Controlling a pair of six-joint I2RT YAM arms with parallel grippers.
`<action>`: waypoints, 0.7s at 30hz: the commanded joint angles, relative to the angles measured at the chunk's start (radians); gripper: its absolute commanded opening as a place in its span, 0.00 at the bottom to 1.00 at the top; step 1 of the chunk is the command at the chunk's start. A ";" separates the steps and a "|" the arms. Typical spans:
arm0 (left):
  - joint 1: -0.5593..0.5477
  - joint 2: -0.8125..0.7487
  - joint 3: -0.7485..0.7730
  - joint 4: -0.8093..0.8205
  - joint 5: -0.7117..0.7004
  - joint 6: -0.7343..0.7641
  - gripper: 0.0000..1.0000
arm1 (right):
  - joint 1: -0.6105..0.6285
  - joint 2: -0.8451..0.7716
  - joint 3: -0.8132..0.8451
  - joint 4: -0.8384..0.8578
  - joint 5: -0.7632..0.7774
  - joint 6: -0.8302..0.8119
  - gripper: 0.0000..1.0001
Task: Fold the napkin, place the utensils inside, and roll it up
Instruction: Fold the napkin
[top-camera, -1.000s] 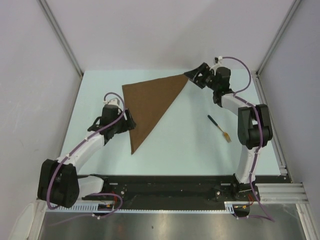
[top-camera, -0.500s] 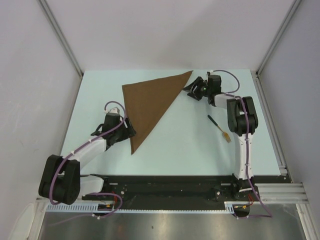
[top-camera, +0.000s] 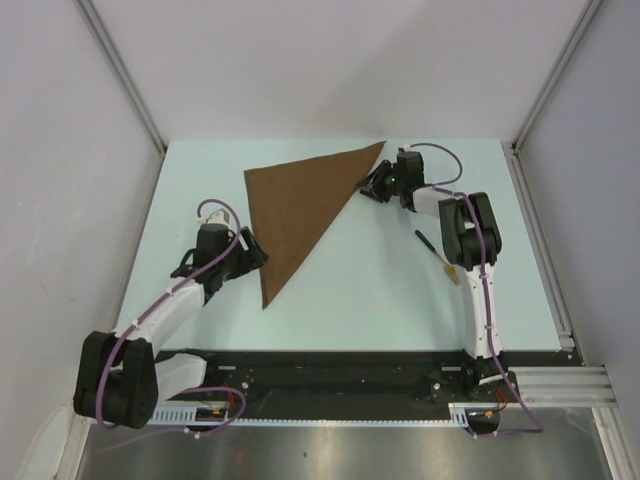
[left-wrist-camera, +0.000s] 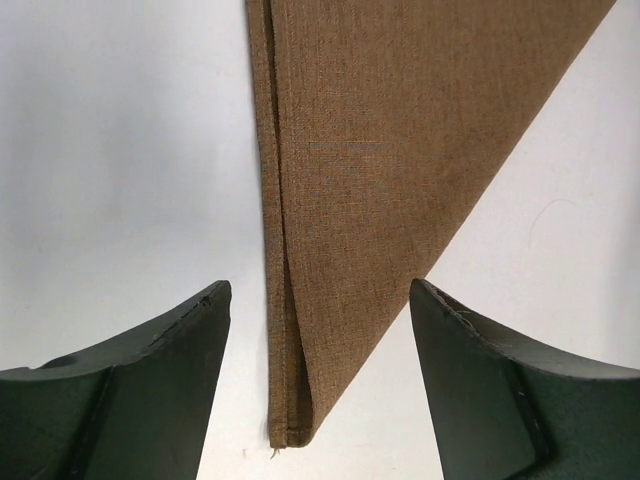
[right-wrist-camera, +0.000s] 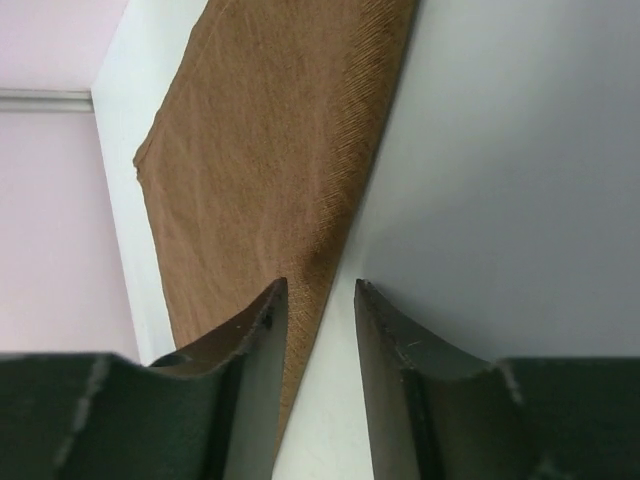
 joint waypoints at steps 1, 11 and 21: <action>0.027 -0.057 0.039 -0.009 0.046 0.005 0.77 | 0.021 0.029 0.030 -0.053 0.065 -0.008 0.36; 0.054 -0.080 0.042 -0.009 0.089 0.012 0.78 | 0.039 0.078 0.044 -0.026 0.062 0.024 0.31; 0.069 -0.071 0.033 0.006 0.106 0.008 0.78 | 0.047 0.081 0.076 -0.039 0.043 -0.011 0.19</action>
